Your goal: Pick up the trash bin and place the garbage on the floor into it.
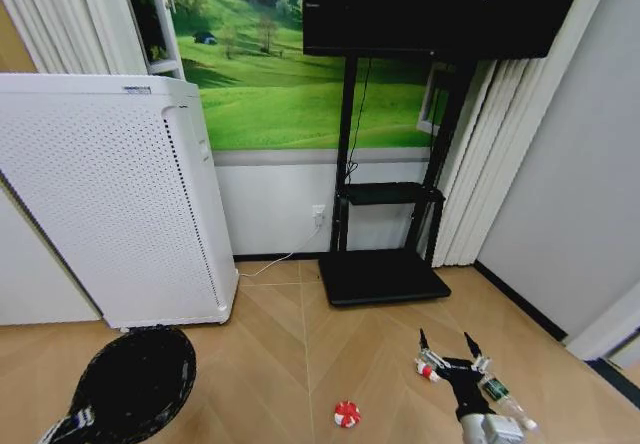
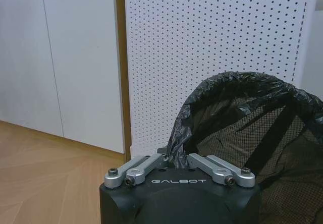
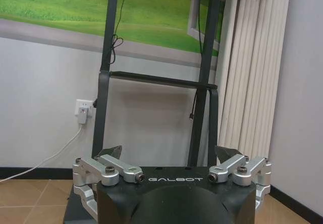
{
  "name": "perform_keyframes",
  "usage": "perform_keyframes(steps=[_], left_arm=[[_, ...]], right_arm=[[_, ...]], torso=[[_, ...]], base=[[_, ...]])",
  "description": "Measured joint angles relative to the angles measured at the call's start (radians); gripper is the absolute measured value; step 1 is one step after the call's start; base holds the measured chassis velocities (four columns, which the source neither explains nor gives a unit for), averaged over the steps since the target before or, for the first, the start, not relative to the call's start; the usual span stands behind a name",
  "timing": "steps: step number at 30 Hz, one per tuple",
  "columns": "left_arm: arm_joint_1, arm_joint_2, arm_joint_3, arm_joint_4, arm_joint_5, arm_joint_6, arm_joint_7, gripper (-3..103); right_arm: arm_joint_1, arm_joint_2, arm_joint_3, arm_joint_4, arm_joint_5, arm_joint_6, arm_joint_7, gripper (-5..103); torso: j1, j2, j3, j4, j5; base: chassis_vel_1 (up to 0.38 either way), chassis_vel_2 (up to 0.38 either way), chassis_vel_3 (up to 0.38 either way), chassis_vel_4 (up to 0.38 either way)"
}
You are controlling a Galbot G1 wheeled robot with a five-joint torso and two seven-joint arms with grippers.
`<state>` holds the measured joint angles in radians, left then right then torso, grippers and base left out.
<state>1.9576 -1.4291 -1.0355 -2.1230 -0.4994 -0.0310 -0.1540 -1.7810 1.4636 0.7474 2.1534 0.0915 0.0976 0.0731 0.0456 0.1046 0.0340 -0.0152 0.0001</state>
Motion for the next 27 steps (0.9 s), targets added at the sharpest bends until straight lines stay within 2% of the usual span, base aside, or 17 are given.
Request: perform_keyframes(steps=[8,10,12,18,20,21,22,26,27], left_arm=[[-0.004,0.0,0.008,0.004,0.004,-0.025,0.006,3],[-0.008,0.0,0.018,0.004,0.001,-0.053,0.031,3],[-0.008,-0.001,0.019,0.004,0.001,-0.055,0.034,3],[-0.013,-0.005,0.041,-0.002,-0.001,-0.066,0.058,3],[-0.02,-0.007,0.048,-0.004,-0.007,-0.066,0.058,3],[-0.026,-0.007,0.052,-0.007,-0.017,-0.064,0.057,3],[-0.04,-0.007,0.061,-0.017,-0.04,-0.048,0.047,3],[-0.061,-0.004,0.077,-0.039,-0.102,-0.016,0.021,3],[-0.075,0.001,0.089,-0.053,-0.159,0.004,-0.002,3]], right_arm=[[0.021,-0.017,-0.008,-0.031,0.027,0.01,0.0,100],[0.036,-0.031,-0.011,-0.05,0.053,0.004,0.004,100],[0.037,-0.032,-0.011,-0.051,0.054,0.003,0.004,100],[0.065,-0.065,-0.009,-0.108,0.058,-0.034,-0.001,100],[0.074,-0.081,-0.009,-0.143,0.051,-0.06,-0.009,100],[0.081,-0.092,-0.013,-0.175,0.039,-0.075,-0.016,100],[0.105,-0.112,-0.038,-0.247,0.031,-0.11,-0.021,100],[0.152,-0.13,-0.071,-0.351,0.027,-0.148,-0.026,100],[0.164,-0.134,-0.082,-0.393,0.024,-0.156,-0.031,100]], torso=[[0.0,0.0,0.0,0.0004,-0.0004],[0.0,0.0,0.0,-0.0001,0.0001],[0.0,0.0,0.0,-0.0001,0.0001],[0.0,0.0,0.0,-0.0003,-0.0003],[0.0,0.0,0.0,0.0003,-0.0003],[0.0,0.0,0.0,0.0007,-0.0002],[0.0,0.0,0.0,0.0001,0.0003],[0.0,0.0,0.0,-0.0002,0.0004],[0.0,0.0,0.0,0.0002,0.0002]], base=[[0.22,0.197,-0.195,-0.221],[0.275,0.255,-0.273,-0.271],[0.248,0.236,-0.247,-0.26],[0.15,0.102,-0.102,-0.123],[0.019,0.029,0.078,-0.009],[-0.056,0.029,0.055,0.031],[-0.101,-0.052,0.057,0.028],[-0.094,-0.045,0.041,0.013],[0.0,0.0,0.0,0.0]])
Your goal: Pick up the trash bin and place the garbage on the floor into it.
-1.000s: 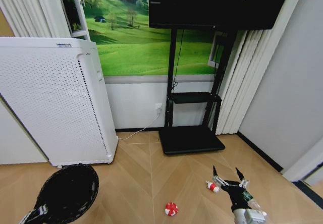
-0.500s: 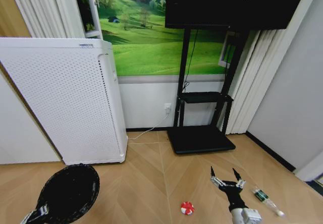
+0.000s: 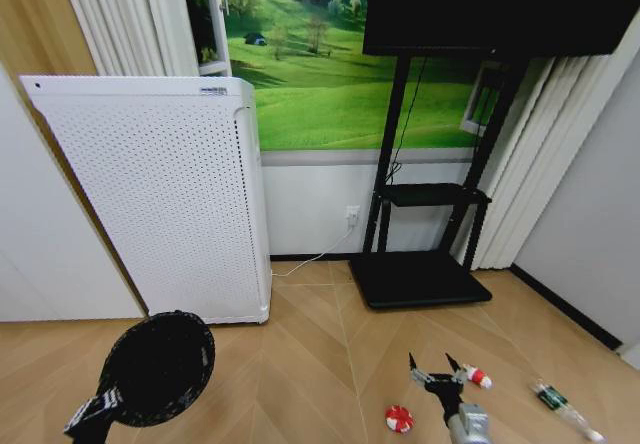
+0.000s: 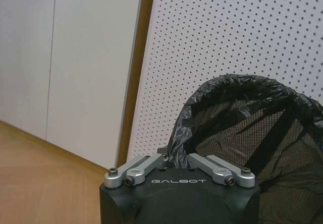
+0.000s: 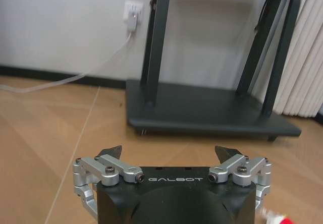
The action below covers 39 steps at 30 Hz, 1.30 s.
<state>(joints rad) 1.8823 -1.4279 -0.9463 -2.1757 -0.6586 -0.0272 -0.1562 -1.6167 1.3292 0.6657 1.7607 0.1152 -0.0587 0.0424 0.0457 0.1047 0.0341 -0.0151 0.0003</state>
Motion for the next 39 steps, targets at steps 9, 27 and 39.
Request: perform_keyframes(steps=[9,27,39], left_arm=[[-0.093,0.032,0.052,0.011,-0.153,0.081,-0.113,3],[-0.068,0.028,0.056,0.026,-0.145,0.086,-0.104,3],[-0.049,0.026,0.055,0.011,-0.139,0.082,-0.103,3]], right_arm=[[0.049,0.013,-0.072,-0.212,-0.058,0.007,-0.017,100],[0.171,0.025,-0.144,-0.449,-0.095,0.008,-0.008,100],[0.201,0.039,-0.145,-0.55,-0.132,0.005,-0.002,100]], torso=[[0.0,0.0,0.0,-0.0005,-0.0005],[0.0,0.0,0.0,-0.0002,-0.0003],[0.0,0.0,0.0,-0.0002,-0.0003]], base=[[0.0,0.0,0.0,0.0],[0.0,0.0,0.0,0.0],[0.0,0.0,0.0,0.0]])
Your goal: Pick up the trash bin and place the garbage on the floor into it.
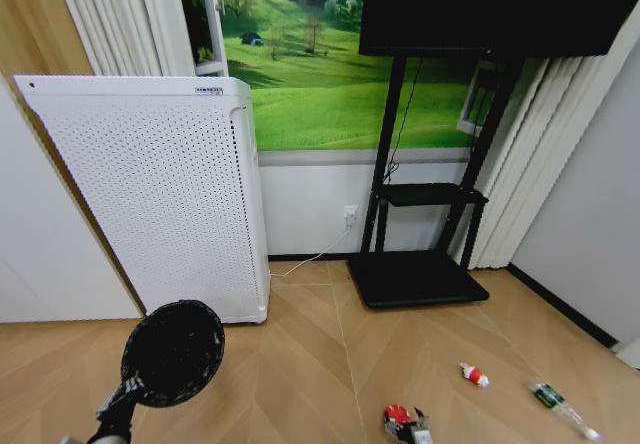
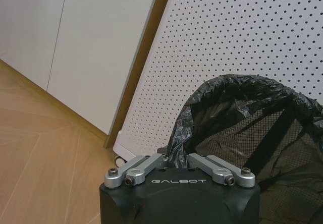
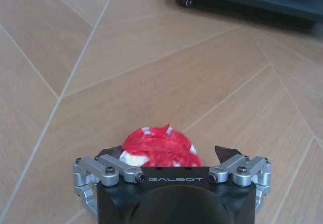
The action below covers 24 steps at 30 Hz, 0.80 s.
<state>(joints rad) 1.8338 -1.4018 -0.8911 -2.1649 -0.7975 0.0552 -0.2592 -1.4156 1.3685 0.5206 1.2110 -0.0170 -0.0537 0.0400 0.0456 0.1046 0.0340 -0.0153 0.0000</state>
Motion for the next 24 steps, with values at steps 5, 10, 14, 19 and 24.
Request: perform_keyframes(steps=[5,10,14,19,24], left_arm=[[0.003,0.0,-0.001,-0.003,0.0,-0.001,0.0,3],[0.004,0.0,-0.001,-0.006,0.0,-0.002,0.0,3],[0.005,0.0,-0.001,-0.006,0.001,-0.002,0.0,3],[0.005,-0.002,-0.003,-0.007,0.001,-0.003,-0.001,3],[0.003,-0.003,-0.003,-0.007,0.001,-0.003,-0.001,3]], right_arm=[[0.004,0.004,0.006,-0.031,-0.012,0.002,-0.001,101],[0.009,0.008,0.007,-0.042,-0.015,0.013,-0.001,84],[0.009,0.008,0.007,-0.041,-0.016,0.016,-0.001,73],[0.01,0.006,0.005,-0.041,-0.016,0.016,-0.002,61],[0.008,0.004,0.007,-0.041,-0.015,0.019,-0.006,54]], torso=[[0.0,0.0,0.0,-0.0001,-0.0001],[0.0,0.0,0.0,0.0001,-0.0002],[0.0,0.0,0.0,-0.0001,-0.0006],[0.0,0.0,0.0,0.0,-0.0003],[0.0,0.0,0.0,0.0002,0.0001]], base=[[0.0,0.0,0.0,0.0],[0.0,0.0,0.0,0.0],[0.0,0.0,0.0,0.0],[0.0,0.0,0.0,0.0],[0.0,0.0,0.0,0.0]])
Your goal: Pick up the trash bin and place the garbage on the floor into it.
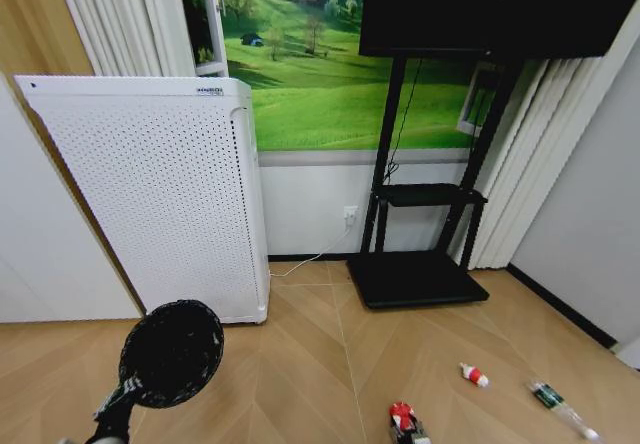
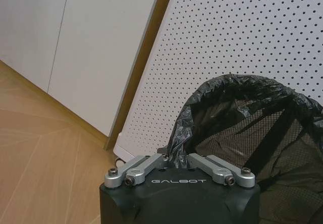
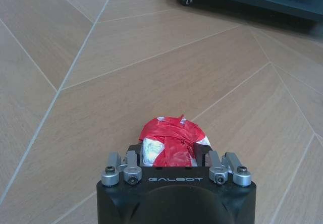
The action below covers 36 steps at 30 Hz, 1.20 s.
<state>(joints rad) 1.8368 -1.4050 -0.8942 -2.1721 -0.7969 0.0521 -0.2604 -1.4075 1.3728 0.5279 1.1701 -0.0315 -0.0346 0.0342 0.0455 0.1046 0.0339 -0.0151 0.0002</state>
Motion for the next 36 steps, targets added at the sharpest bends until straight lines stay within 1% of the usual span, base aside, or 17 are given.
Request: perform_keyframes(steps=[1,9,13,16,18,27,29,30,31,32,33,34,35,36], left_arm=[[-0.001,0.0,0.0,0.0,0.0,0.0,0.0,3],[-0.005,0.004,0.004,0.0,0.0,0.0,-0.001,3],[-0.019,0.029,0.014,0.014,-0.003,0.001,-0.003,3],[-0.041,0.052,0.028,0.032,-0.005,0.004,-0.007,3],[-0.058,0.07,0.045,0.041,-0.004,0.009,-0.01,3],[-0.087,0.108,0.079,0.066,-0.005,0.014,-0.011,3],[-0.166,0.201,0.166,0.133,-0.014,0.024,-0.016,3],[-0.166,0.201,0.166,0.133,-0.014,0.024,-0.016,3],[-0.202,0.238,0.208,0.162,-0.02,0.026,-0.017,3],[-0.202,0.238,0.208,0.162,-0.02,0.026,-0.017,3],[-0.279,0.304,0.301,0.227,-0.047,0.029,-0.015,3],[-0.325,0.338,0.362,0.28,-0.056,0.029,-0.002,3],[-0.325,0.338,0.362,0.28,-0.056,0.029,-0.002,3],[-0.376,0.366,0.428,0.353,-0.043,0.017,0.036,3]], right_arm=[[0.0,-0.001,0.002,0.0,0.001,0.002,-0.001,52],[-0.006,0.0,0.01,0.007,0.004,0.005,-0.001,52],[-0.026,-0.003,0.02,0.049,0.019,0.005,0.0,51],[-0.045,-0.014,0.028,0.107,0.032,0.006,0.0,51],[-0.059,-0.018,0.034,0.14,0.037,0.006,0.0,51],[-0.077,-0.022,0.049,0.191,0.041,0.02,0.0,50],[-0.125,-0.033,0.075,0.289,0.053,0.074,-0.018,47],[-0.125,-0.033,0.075,0.289,0.053,0.074,-0.018,47],[-0.146,-0.037,0.086,0.332,0.054,0.096,-0.033,47],[-0.146,-0.037,0.086,0.332,0.054,0.096,-0.033,47],[-0.182,-0.043,0.103,0.42,0.061,0.138,-0.059,46],[-0.199,-0.049,0.105,0.48,0.067,0.175,-0.08,45],[-0.199,-0.049,0.105,0.48,0.067,0.175,-0.08,45],[-0.203,-0.062,0.095,0.546,0.072,0.221,-0.112,45]], torso=[[0.0,0.0,0.0,0.0001,0.0001],[0.0,0.0,0.0,0.0,0.0001],[0.0,0.0,0.0,-0.0005,0.0005],[0.0,0.0,0.0,-0.0003,-0.0006],[0.0,0.0,0.0,-0.0003,0.0002],[0.0,0.0,0.0,0.0002,-0.0002],[0.0,0.0,0.0,0.0,-0.0002],[0.0,0.0,0.0,0.0,-0.0002],[0.0,0.0,0.0,-0.0006,-0.0003],[0.0,0.0,0.0,-0.0006,-0.0003],[0.0,0.0,0.0,-0.0006,-0.0005],[0.0,0.0,0.0,-0.0008,-0.0004],[0.0,0.0,0.0,-0.0008,-0.0004],[0.0,0.0,0.0,0.0004,-0.0003]], base=[[0.0,0.0,0.0,0.0],[0.0,0.0,0.0,0.0],[0.0,0.0,0.0,0.0],[0.0,0.0,0.0,0.0],[0.0,0.0,0.0,0.0],[0.0,0.0,0.0,0.0],[0.0,0.0,0.0,0.0],[0.0,0.0,0.0,0.0],[0.0,0.0,0.0,0.0],[0.0,0.0,0.0,0.0],[0.0,0.0,0.0,0.0],[0.0,0.0,0.0,0.0],[0.0,0.0,0.0,0.0],[0.0,0.0,0.0,0.0]])
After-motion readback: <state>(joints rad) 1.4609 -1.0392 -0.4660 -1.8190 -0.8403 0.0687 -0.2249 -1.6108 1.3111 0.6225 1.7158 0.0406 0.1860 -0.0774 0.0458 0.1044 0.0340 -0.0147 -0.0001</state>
